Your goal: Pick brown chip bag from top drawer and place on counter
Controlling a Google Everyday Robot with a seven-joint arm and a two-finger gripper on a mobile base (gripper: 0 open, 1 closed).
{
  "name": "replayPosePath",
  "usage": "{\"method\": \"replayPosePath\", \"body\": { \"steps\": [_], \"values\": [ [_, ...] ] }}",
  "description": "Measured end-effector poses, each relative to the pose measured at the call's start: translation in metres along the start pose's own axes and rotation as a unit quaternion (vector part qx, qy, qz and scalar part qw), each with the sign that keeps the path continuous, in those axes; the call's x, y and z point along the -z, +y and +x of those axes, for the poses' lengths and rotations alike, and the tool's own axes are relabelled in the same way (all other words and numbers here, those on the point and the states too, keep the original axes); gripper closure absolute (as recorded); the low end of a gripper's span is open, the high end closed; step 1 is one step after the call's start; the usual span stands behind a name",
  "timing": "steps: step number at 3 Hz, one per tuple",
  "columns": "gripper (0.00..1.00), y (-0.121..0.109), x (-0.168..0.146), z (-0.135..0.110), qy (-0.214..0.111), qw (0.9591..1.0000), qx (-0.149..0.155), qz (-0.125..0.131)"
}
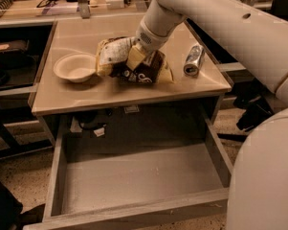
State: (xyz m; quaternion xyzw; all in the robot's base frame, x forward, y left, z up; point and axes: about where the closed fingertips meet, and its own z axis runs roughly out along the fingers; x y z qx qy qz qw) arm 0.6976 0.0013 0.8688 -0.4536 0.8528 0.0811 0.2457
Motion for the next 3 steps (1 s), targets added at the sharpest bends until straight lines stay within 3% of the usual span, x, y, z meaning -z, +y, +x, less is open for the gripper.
{"method": "replayPosePath", "body": {
  "steps": [2, 3],
  "values": [
    [0.13, 0.0, -0.0001, 0.0, 0.0, 1.0, 0.0, 0.0],
    [0.0, 0.0001, -0.0002, 0.0, 0.0, 1.0, 0.0, 0.0]
  ]
}}
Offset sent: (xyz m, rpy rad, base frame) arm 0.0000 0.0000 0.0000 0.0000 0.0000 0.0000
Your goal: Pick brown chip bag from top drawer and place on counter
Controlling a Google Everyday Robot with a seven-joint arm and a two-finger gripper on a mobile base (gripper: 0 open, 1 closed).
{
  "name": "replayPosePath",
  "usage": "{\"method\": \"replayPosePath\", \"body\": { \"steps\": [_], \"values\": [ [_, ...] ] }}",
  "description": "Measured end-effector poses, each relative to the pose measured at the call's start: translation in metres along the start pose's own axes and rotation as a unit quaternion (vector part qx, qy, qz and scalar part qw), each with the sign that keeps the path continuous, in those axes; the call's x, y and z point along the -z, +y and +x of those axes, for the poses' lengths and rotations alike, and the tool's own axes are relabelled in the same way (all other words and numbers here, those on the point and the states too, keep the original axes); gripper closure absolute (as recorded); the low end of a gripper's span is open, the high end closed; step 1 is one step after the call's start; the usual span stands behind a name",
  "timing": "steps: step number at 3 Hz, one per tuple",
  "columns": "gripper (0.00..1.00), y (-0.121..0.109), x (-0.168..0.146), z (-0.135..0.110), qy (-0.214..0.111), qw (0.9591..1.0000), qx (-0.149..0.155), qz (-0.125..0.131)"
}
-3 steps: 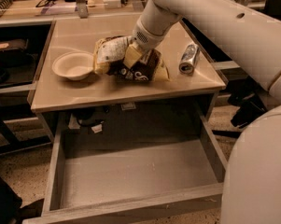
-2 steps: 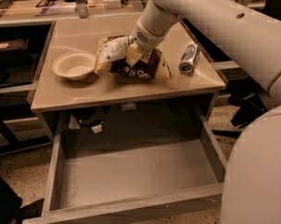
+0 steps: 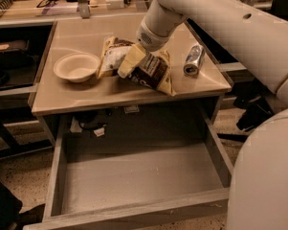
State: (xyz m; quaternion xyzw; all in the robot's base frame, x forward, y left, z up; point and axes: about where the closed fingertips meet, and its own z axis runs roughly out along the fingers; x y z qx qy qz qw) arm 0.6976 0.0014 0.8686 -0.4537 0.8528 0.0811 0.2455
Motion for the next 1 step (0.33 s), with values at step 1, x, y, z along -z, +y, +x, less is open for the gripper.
{"method": "replayPosePath", "body": {
  "steps": [1],
  "values": [
    [0.0, 0.0, 0.0, 0.0, 0.0, 1.0, 0.0, 0.0]
  ]
}}
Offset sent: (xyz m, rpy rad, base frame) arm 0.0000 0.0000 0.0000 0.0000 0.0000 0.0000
